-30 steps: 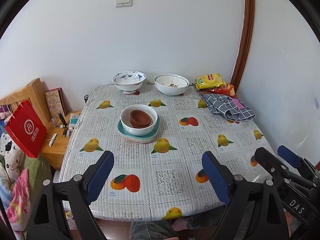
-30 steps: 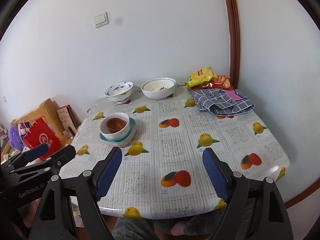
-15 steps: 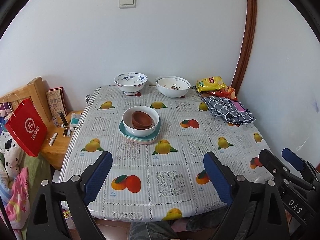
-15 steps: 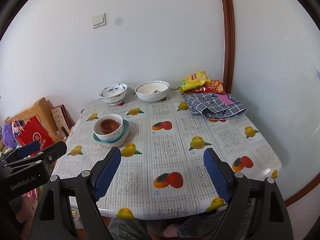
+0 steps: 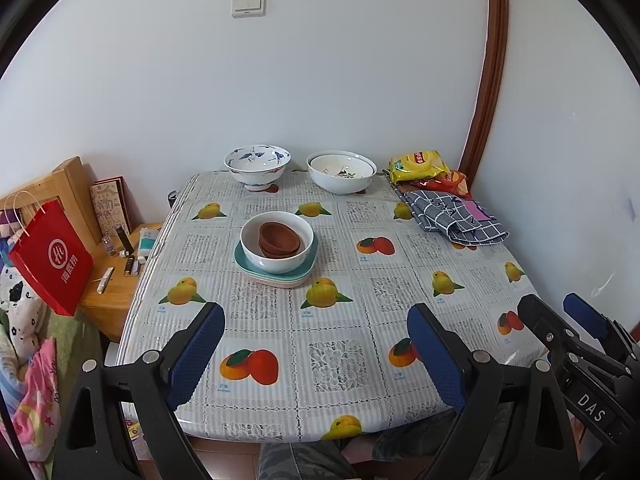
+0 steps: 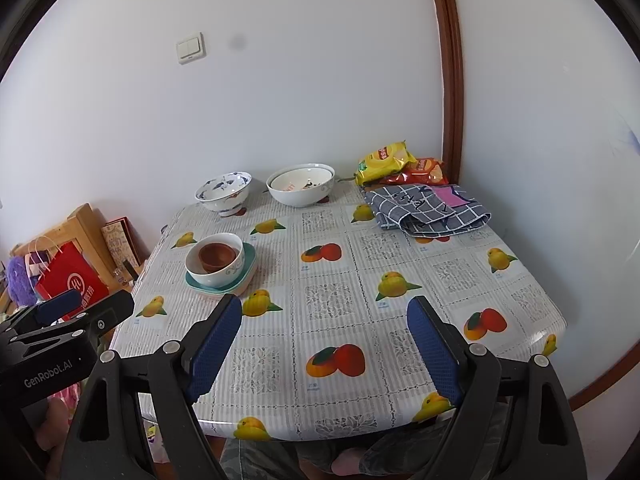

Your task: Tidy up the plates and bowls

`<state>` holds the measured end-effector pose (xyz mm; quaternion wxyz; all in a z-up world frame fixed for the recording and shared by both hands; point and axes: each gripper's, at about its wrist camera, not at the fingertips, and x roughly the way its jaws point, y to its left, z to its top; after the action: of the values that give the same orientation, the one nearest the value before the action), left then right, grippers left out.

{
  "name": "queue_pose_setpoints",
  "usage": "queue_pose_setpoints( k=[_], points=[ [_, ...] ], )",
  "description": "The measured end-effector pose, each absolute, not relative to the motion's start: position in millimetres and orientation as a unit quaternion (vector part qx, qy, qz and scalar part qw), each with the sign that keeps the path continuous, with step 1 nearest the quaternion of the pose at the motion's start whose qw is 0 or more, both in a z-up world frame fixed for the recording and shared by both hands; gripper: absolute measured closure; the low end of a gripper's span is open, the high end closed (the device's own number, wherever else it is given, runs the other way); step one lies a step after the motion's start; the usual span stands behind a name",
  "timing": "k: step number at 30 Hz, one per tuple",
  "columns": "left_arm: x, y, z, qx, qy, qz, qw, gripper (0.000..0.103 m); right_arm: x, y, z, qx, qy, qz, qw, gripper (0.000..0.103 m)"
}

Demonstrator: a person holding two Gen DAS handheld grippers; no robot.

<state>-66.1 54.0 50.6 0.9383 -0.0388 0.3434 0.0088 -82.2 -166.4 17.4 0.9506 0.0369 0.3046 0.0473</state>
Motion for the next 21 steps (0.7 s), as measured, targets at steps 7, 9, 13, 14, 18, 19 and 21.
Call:
queue_pose_setpoints(
  k=[7,9,13,14,18,19,21],
  points=[
    [-67.1,54.1,52.3,-0.040,0.341,0.010,0.939,0.010,-83.1,-165.4,17.4,0.037,0.305,0.047,0.950,0.019],
    [-67.5,54.7,52.6,-0.040,0.340,0.009,0.939,0.010,-83.6,-165.1,17.5,0.038,0.304,0.048,0.951,0.019],
    [-67.8,54.7,53.2,-0.040,0.340,0.009,0.939,0.010,-83.8,-163.6,16.9,0.035,0.304,0.048,0.951,0.019],
    [-67.8,54.9,53.2,-0.040,0.340,0.009,0.939,0.010,-83.9,-163.4,16.9,0.035,0.304,0.049,0.951,0.019],
    [-67.7,54.3,53.1,-0.040,0.340,0.008,0.939,0.010,-83.9,-162.5,16.7,0.035,0.304,0.048,0.951,0.019],
    [-67.8,54.3,53.2,-0.040,0.341,0.008,0.939,0.010,-83.9,-162.3,16.6,0.035,0.304,0.048,0.951,0.019],
    [-67.8,54.3,53.6,-0.040,0.340,0.008,0.940,0.010,-84.0,-162.0,16.8,0.035,0.304,0.048,0.951,0.019]
  ],
)
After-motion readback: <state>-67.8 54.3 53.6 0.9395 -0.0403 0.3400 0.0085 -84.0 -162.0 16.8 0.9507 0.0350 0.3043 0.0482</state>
